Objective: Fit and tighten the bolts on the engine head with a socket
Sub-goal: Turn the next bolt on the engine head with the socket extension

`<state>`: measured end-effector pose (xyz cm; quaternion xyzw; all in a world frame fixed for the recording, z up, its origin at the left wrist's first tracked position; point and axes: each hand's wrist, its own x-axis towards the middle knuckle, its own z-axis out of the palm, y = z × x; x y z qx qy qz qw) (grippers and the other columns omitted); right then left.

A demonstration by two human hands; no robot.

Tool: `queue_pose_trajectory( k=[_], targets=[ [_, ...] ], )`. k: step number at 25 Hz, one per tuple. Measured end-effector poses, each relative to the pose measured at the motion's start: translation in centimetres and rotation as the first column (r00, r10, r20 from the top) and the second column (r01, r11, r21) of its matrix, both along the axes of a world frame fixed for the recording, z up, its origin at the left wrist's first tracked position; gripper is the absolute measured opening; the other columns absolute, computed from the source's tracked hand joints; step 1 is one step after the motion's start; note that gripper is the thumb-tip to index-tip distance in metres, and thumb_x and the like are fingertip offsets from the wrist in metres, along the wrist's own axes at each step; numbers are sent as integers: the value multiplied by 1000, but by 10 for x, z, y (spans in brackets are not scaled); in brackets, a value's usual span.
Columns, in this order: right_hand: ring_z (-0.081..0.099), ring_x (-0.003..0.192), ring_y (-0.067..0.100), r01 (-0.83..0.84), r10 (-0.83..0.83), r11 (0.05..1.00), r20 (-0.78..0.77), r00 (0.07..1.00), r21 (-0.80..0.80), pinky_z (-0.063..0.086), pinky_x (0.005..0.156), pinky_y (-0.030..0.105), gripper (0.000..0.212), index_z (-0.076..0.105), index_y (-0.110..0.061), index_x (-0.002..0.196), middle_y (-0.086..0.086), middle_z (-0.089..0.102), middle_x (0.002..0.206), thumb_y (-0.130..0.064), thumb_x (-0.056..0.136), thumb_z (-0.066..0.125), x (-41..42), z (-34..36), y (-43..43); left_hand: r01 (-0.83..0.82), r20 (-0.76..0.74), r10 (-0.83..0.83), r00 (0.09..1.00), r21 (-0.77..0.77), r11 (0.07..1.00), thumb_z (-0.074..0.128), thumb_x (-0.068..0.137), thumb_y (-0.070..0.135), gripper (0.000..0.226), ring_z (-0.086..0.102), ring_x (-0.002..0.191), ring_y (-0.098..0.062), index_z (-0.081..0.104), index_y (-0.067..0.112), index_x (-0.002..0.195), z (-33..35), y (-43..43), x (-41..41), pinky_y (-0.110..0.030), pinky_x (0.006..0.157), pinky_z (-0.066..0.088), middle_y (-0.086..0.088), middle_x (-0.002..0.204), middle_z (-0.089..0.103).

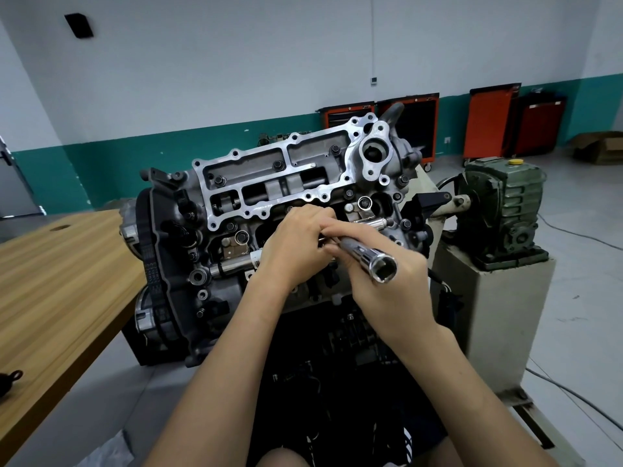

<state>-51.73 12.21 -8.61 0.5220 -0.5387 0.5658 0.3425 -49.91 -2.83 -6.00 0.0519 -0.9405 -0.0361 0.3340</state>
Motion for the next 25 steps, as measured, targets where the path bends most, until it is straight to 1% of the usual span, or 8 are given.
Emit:
queue_pose_trajectory(
  k=[3,7,9,12,16,19,21,25],
  targets=[
    [67,66,26,45,-42,996,43,998,-71,52,60,31,23,71,-2,97,9,72,80,-8,77,79,-4,1,4,-9,15,10,1000,-55,998,55,80,22,10,44,86,-17,53,14,85,1,0,0,-23,68,25,5,86,51],
    [67,96,15,-49,49,999,17,999,6,53,87,24,26,66,6,110,11,71,104,10,84,67,5,-1,-3,-17,0,17,1000,52,999,53,80,20,6,45,86,-12,54,20,86,0,0,1,-20,61,28,11,88,52],
    [68,86,12,-44,45,999,36,998,-19,55,79,22,24,69,4,103,10,73,94,7,79,73,0,0,0,-13,13,13,1000,2,1000,54,80,20,9,44,88,-14,55,16,88,0,-1,-1,-23,67,30,6,90,55],
    [69,72,27,-46,58,994,120,991,-101,57,65,39,25,71,2,97,12,73,84,-14,78,77,-6,1,5,8,29,-8,1000,-14,1000,57,80,19,9,47,91,-18,54,16,88,1,-1,-1,-31,79,39,4,92,55],
    [67,101,19,-77,77,997,7,997,26,53,90,28,31,65,6,112,12,69,110,14,82,66,6,-2,-3,-17,-6,18,1000,73,997,55,81,20,6,43,87,-9,52,22,86,-1,-1,0,-23,65,35,14,89,50],
    [70,78,24,-79,83,996,97,992,-41,56,73,31,24,71,0,101,6,74,94,0,78,76,-4,2,4,2,9,-2,1000,-17,1000,57,78,17,10,44,87,-16,56,13,87,1,0,-1,-29,75,37,3,88,55],
    [69,73,24,-80,90,994,133,987,-80,55,67,37,23,72,-1,98,6,74,89,-12,78,77,-6,3,7,14,15,-14,1000,-28,1000,57,78,17,9,46,88,-18,56,13,87,1,0,-1,-29,76,36,3,88,55],
    [67,99,15,-67,67,997,1,998,32,54,88,30,32,66,5,110,9,70,108,15,80,68,4,-2,-2,-14,-2,14,1000,64,998,54,81,23,5,41,86,-9,54,22,86,0,-1,1,-19,60,27,15,84,48]
  ],
)
